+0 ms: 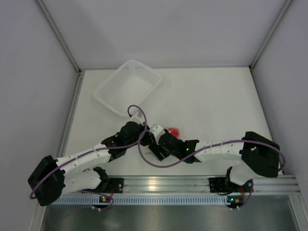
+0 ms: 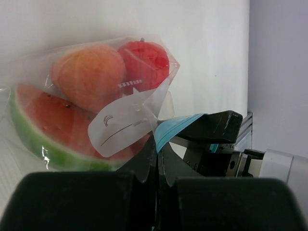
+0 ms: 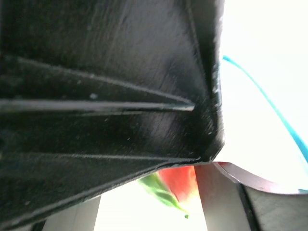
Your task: Open the zip-top bag and remove the fake food
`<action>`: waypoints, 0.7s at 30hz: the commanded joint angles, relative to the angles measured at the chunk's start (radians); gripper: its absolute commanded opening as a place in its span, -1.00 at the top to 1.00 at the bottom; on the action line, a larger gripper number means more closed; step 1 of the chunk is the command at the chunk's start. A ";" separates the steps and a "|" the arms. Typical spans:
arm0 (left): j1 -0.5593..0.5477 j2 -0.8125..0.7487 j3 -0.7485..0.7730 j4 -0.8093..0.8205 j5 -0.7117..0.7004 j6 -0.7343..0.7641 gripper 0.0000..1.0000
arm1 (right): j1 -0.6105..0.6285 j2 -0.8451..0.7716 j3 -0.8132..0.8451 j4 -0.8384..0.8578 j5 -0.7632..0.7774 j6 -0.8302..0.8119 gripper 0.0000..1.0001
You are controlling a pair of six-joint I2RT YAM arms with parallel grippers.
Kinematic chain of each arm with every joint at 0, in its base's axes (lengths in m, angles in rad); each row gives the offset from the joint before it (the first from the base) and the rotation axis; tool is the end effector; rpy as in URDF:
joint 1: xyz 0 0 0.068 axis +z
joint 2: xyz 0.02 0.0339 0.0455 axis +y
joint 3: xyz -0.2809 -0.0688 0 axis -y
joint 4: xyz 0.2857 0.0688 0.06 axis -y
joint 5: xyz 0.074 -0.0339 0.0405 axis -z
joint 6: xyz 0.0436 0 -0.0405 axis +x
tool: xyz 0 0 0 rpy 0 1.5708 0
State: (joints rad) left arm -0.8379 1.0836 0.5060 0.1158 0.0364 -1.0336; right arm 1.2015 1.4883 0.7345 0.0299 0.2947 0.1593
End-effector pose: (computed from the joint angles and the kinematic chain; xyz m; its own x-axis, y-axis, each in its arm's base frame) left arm 0.1767 -0.1987 0.2036 -0.8094 -0.3841 -0.4442 0.1351 0.6143 -0.7775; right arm 0.1320 0.3059 0.1650 -0.3651 -0.5229 -0.7703 -0.7656 0.6394 -0.0711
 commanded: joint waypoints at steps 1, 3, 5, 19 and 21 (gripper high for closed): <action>-0.024 -0.054 0.025 0.137 0.085 0.009 1.00 | -0.005 0.099 0.023 -0.059 -0.083 0.002 -0.45; -0.024 -0.060 0.025 0.136 0.085 0.007 1.00 | -0.006 0.157 0.043 -0.083 -0.101 0.002 -0.45; -0.024 -0.077 0.022 0.136 0.073 0.009 1.00 | -0.008 0.196 0.083 -0.133 -0.092 0.011 -0.40; -0.018 -0.067 -0.018 0.136 0.042 0.015 1.00 | -0.006 -0.019 -0.007 0.016 -0.149 0.060 0.65; -0.018 -0.051 -0.018 0.136 0.042 0.029 1.00 | -0.005 -0.052 -0.020 0.027 -0.138 0.071 0.68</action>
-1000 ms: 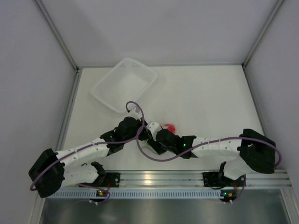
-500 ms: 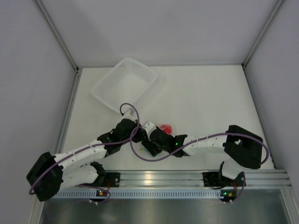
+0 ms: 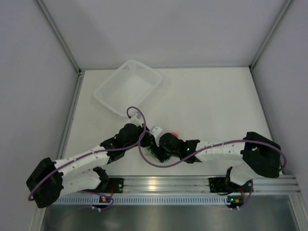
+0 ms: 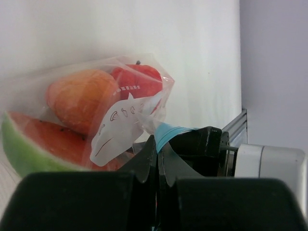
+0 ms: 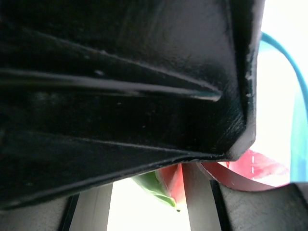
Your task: Open the zip-top bag and remove the fake food
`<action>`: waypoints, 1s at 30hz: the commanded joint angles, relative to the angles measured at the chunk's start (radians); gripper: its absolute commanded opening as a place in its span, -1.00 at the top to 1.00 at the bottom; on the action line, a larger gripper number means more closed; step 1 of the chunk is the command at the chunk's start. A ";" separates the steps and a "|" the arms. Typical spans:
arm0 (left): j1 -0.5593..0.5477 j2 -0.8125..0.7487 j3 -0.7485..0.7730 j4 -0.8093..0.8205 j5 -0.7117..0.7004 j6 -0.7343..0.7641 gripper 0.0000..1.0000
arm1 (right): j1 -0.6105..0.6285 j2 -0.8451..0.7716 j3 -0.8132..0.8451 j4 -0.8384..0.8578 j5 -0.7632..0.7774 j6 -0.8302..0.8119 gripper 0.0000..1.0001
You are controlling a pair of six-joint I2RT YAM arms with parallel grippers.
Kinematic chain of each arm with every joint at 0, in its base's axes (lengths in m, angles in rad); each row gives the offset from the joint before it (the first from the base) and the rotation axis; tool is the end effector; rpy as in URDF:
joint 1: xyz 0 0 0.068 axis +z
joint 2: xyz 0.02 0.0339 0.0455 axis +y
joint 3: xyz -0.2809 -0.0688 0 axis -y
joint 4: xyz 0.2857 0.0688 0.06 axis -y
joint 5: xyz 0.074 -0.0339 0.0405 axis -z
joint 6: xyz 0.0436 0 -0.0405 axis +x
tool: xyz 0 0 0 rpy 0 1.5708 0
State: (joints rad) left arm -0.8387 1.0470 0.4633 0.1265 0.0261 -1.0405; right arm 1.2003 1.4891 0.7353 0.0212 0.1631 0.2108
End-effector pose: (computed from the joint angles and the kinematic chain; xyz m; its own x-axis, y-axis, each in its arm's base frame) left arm 0.1706 -0.1915 0.1974 -0.8042 -0.3953 -0.4439 0.1294 0.6124 -0.7799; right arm 0.1273 0.3083 0.1634 -0.4201 -0.5113 -0.7497 -0.8060 0.5898 0.0494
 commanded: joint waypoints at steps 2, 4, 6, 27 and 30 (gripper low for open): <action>-0.020 -0.001 0.025 0.124 0.055 0.051 1.00 | -0.004 -0.067 -0.017 0.028 0.012 0.047 0.68; -0.022 0.019 0.026 0.125 0.054 0.059 1.00 | -0.005 -0.081 -0.005 0.008 0.026 0.077 0.70; -0.025 0.031 0.026 0.124 0.054 0.072 1.00 | -0.004 -0.095 0.013 -0.015 0.048 0.125 0.73; -0.154 0.007 -0.006 0.127 -0.121 0.148 1.00 | -0.004 -0.234 0.053 -0.167 0.169 0.297 0.90; -0.157 -0.001 -0.025 0.127 -0.181 0.125 1.00 | 0.001 -0.263 0.009 -0.104 0.121 0.262 0.91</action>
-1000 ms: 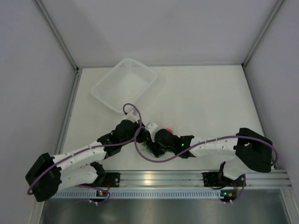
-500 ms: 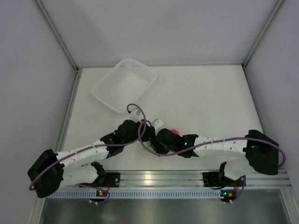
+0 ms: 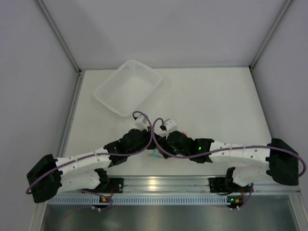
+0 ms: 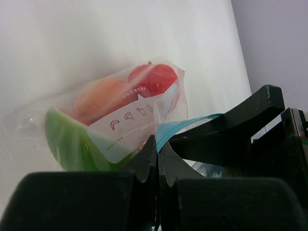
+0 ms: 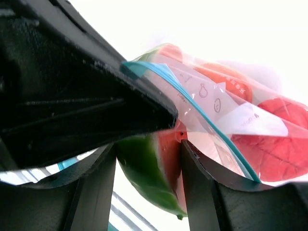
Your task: Open the zip-top bag and remove the fake food
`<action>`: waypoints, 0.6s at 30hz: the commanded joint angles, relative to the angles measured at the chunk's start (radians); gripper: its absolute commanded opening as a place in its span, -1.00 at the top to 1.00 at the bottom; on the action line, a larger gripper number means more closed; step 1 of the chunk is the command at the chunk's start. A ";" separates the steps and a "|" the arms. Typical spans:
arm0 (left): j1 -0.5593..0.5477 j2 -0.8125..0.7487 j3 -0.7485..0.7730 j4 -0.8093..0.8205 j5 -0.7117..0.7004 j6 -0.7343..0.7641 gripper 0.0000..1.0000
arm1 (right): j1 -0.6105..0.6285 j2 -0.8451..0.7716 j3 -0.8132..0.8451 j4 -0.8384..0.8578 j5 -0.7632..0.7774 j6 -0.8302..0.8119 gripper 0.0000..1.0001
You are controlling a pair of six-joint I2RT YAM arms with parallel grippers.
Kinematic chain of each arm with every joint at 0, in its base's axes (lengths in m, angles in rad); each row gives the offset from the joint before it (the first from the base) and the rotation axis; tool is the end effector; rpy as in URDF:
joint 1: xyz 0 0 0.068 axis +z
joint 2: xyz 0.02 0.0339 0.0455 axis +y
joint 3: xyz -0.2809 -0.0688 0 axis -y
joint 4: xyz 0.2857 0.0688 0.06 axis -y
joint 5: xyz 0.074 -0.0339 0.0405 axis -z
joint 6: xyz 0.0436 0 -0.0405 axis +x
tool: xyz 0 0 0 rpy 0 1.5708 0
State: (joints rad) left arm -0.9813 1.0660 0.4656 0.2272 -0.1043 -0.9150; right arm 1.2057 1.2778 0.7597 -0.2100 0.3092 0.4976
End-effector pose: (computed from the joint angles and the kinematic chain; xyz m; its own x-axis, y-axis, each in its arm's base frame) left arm 0.1500 -0.2161 0.2047 -0.7361 -0.3173 -0.5979 0.3106 0.6265 -0.7149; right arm 0.1206 0.2783 0.2162 -0.5948 -0.2826 -0.7526 -0.5972 0.7820 0.1784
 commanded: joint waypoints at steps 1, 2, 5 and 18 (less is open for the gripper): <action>-0.013 -0.023 -0.039 0.024 -0.084 0.002 1.00 | -0.005 -0.057 -0.017 0.112 -0.028 -0.025 0.91; -0.014 -0.024 -0.044 0.024 -0.100 0.002 1.00 | -0.003 -0.066 -0.017 0.101 -0.032 -0.031 0.91; -0.014 -0.021 -0.058 0.024 -0.165 0.001 1.00 | -0.003 -0.075 -0.002 0.028 -0.044 -0.068 0.92; -0.060 0.029 0.017 0.004 -0.187 0.070 1.00 | 0.006 -0.080 0.061 -0.084 -0.052 -0.131 0.95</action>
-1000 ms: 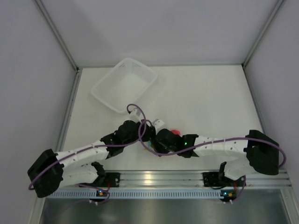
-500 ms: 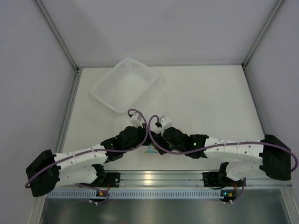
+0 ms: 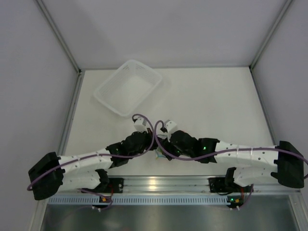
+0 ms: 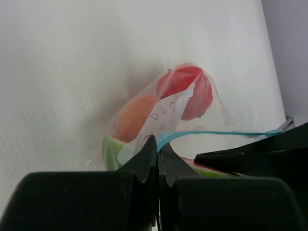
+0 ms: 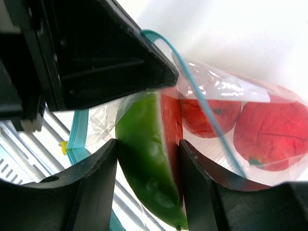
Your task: Open the zip-top bag and remove the fake food
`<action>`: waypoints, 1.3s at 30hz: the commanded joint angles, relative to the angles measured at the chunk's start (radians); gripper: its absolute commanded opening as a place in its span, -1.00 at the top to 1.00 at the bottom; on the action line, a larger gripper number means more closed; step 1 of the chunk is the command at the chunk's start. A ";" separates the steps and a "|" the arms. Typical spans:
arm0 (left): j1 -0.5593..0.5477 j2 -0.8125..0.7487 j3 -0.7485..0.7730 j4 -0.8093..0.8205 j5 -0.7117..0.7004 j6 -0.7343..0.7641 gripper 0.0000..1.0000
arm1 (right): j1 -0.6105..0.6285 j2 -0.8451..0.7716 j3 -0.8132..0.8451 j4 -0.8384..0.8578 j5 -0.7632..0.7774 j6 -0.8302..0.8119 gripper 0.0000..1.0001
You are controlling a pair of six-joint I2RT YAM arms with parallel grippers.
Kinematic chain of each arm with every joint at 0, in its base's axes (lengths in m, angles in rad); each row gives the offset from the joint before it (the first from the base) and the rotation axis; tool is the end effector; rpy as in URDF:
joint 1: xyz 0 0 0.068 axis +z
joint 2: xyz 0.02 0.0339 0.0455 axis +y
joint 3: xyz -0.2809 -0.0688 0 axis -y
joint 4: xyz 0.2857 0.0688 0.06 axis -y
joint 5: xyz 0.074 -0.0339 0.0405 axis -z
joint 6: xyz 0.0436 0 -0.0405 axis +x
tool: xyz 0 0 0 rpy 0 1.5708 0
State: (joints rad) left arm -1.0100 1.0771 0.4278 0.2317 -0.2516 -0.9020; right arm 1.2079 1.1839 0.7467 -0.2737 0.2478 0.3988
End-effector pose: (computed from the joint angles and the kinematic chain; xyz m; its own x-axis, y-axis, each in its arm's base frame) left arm 0.1459 -0.2118 0.1888 -0.6823 -0.3424 -0.6460 0.2643 0.7083 -0.6545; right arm 0.1116 0.2639 0.2312 -0.5398 -0.3610 -0.7605 -0.6844 0.7141 0.1468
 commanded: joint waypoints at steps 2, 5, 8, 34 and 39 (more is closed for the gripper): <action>-0.087 0.035 0.072 0.000 -0.069 0.081 1.00 | 0.001 0.039 0.106 -0.038 0.034 0.004 0.99; -0.131 0.064 0.089 0.001 -0.101 0.104 1.00 | -0.024 0.075 0.170 -0.102 0.048 0.021 1.00; -0.160 0.084 0.101 0.003 -0.120 0.118 1.00 | -0.036 0.104 0.230 -0.171 0.070 0.021 1.00; -0.179 0.145 0.098 0.011 -0.225 0.022 1.00 | -0.013 -0.049 0.230 -0.283 0.033 -0.020 1.00; -0.179 0.161 0.107 -0.006 -0.244 0.000 1.00 | -0.015 -0.056 0.221 -0.259 0.024 -0.032 1.00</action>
State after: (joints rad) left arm -1.1809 1.2240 0.5083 0.2253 -0.4728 -0.8742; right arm 1.1896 1.1584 0.9241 -0.5652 0.2501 0.3847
